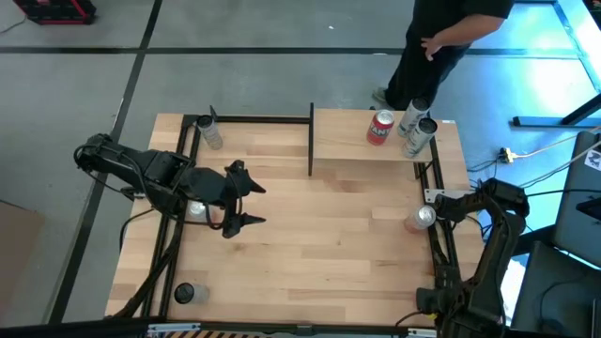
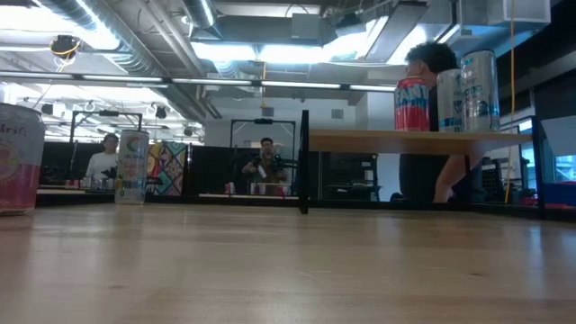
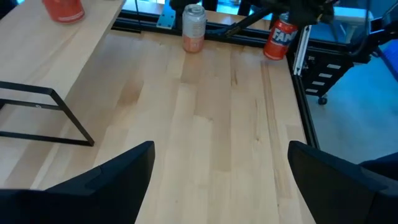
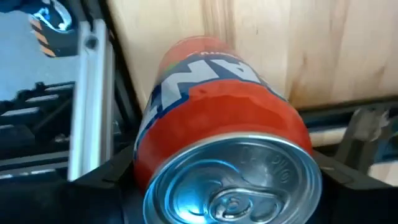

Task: Place canned beverage on shelf
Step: Put the orange soda can on the shelf aligned with the other orange soda can

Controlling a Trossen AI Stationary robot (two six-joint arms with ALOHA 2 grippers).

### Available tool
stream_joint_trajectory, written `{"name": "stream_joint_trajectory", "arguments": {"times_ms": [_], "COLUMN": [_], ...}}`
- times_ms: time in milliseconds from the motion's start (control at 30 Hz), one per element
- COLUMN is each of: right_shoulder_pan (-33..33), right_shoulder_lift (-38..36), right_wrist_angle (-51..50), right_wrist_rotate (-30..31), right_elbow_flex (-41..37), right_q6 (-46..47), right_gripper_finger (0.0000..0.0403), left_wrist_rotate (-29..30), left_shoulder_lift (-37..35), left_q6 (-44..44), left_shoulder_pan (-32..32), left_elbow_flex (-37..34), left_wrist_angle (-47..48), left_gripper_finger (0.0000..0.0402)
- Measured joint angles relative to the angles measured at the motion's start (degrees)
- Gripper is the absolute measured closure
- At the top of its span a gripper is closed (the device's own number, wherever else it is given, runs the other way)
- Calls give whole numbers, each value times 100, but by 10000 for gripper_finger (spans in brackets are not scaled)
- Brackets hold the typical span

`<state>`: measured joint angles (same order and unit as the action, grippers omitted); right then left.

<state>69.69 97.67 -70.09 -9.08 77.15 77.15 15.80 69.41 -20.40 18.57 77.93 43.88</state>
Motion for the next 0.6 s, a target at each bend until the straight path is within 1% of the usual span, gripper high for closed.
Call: {"name": "stream_joint_trajectory", "arguments": {"times_ms": [100,200,300,400,600], "right_shoulder_pan": [-252,-633,-1111,-1654,-2749], "right_shoulder_lift": [0,-2,-2,-7,-7], "right_wrist_angle": [-308,-596,-821,-834,-854], "right_wrist_rotate": [441,846,1243,1557,1979], "right_elbow_flex": [342,625,867,1019,989], "right_q6": [-501,-1190,-2079,-3076,-4972], "right_gripper_finger": [130,130,130,130,130], "left_wrist_rotate": [16,17,14,-28,-3], "left_shoulder_lift": [1,0,0,1,2], "left_q6": [-1,-7,-63,-183,-199], "left_shoulder_pan": [0,0,0,40,142], "left_elbow_flex": [0,0,0,0,0], "left_wrist_angle": [3,4,9,15,13], "left_gripper_finger": [44,44,44,44,44]}}
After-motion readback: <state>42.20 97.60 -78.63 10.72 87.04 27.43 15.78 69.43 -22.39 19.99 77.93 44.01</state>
